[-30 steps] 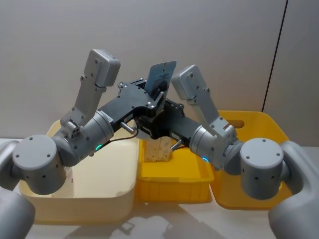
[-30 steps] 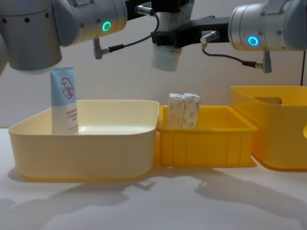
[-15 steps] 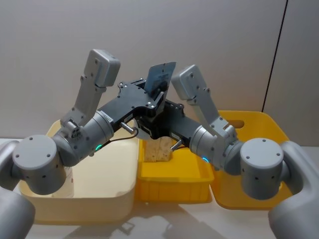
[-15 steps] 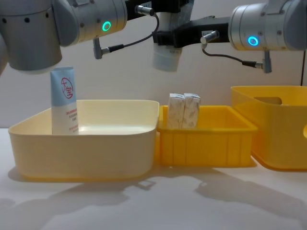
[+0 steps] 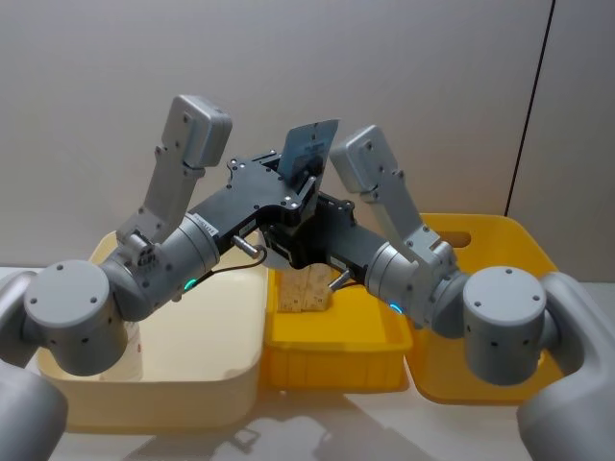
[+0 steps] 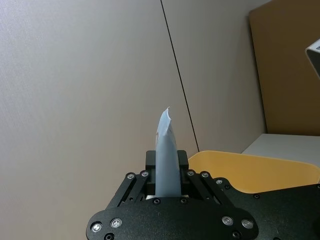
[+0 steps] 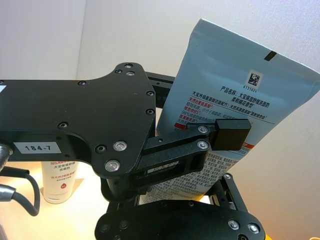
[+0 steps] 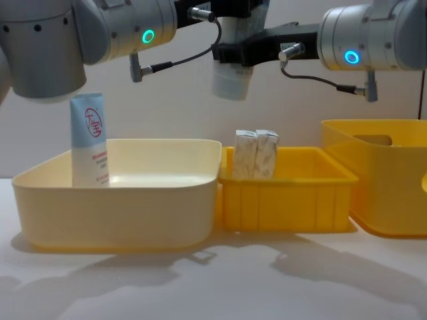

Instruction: Bimanual collaborative sorting of washing and personal care products

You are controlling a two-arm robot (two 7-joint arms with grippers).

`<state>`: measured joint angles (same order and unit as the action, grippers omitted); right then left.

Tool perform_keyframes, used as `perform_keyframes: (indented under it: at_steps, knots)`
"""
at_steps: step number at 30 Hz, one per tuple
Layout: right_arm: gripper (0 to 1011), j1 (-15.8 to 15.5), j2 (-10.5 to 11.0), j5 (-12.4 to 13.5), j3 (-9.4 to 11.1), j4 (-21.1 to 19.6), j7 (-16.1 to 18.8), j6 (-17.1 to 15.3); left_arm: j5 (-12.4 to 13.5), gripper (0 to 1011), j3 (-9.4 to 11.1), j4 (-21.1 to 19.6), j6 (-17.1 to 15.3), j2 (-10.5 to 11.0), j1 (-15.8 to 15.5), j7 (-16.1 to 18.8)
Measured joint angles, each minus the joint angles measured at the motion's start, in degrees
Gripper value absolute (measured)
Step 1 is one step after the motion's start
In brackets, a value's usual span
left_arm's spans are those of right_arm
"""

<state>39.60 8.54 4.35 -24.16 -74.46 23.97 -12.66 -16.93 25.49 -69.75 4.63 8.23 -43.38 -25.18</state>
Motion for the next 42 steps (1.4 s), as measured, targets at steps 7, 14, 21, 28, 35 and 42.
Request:
perform_keyframes:
  at_steps: [7, 14, 21, 28, 35, 42]
  knots:
    - [564, 0.0, 0.0, 0.0, 0.0, 0.0, 0.0, 0.0, 0.0, 327, 0.0, 0.0, 0.0, 0.0, 0.0, 0.0]
    - [563, 0.0, 0.0, 0.0, 0.0, 0.0, 0.0, 0.0, 0.0, 500, 0.0, 0.0, 0.0, 0.0, 0.0, 0.0]
    - [563, 0.1, 0.7, -1.2, -0.4, -0.8, -1.0, -0.6, 0.0, 733, 0.0, 0.0, 0.0, 0.0, 0.0, 0.0]
    - [563, 0.1, 2.1, -3.5, -0.4, -2.5, -3.3, -2.5, 0.0, 939, 0.0, 0.0, 0.0, 0.0, 0.0, 0.0]
    - [564, 0.0, 3.8, -5.9, 0.2, -4.7, -5.8, -4.9, 0.0, 1000, 0.0, 0.0, 0.0, 0.0, 0.0, 0.0]
    - [563, -0.4, 5.5, -8.5, 1.4, -6.9, -8.7, -7.7, 0.0, 1000, 0.0, 0.0, 0.0, 0.0, 0.0, 0.0]
